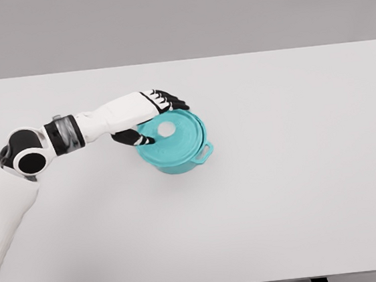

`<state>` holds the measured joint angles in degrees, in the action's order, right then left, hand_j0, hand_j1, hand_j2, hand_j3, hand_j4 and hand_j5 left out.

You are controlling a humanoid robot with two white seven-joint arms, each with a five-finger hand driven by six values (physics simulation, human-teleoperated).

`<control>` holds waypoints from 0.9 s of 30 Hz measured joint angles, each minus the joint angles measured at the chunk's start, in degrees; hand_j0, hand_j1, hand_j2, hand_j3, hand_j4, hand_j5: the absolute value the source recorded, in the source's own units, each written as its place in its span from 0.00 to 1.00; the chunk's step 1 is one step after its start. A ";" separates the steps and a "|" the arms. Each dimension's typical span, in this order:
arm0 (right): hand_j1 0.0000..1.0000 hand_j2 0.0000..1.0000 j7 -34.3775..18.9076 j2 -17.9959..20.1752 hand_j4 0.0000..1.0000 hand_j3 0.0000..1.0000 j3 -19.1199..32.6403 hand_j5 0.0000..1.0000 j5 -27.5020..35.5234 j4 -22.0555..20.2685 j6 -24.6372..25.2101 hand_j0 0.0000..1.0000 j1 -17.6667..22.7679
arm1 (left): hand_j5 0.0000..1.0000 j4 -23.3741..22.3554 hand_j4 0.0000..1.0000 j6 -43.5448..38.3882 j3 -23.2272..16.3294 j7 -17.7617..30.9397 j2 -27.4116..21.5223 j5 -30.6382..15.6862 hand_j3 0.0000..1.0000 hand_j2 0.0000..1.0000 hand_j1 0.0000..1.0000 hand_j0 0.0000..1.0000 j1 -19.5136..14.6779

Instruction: Cover the pot with left arm

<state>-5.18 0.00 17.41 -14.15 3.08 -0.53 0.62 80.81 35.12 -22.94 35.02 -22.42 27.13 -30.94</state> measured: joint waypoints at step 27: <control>1.00 1.00 0.00 0.00 1.00 1.00 0.00 1.00 0.00 0.00 0.00 1.00 0.09 | 1.00 3.03 1.00 0.04 15.29 0.02 -17.08 -14.48 1.00 1.00 1.00 1.00 8.79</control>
<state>-5.18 0.00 17.41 -14.14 3.09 -0.53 0.70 83.85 35.16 -7.65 35.03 -39.49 12.65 -22.15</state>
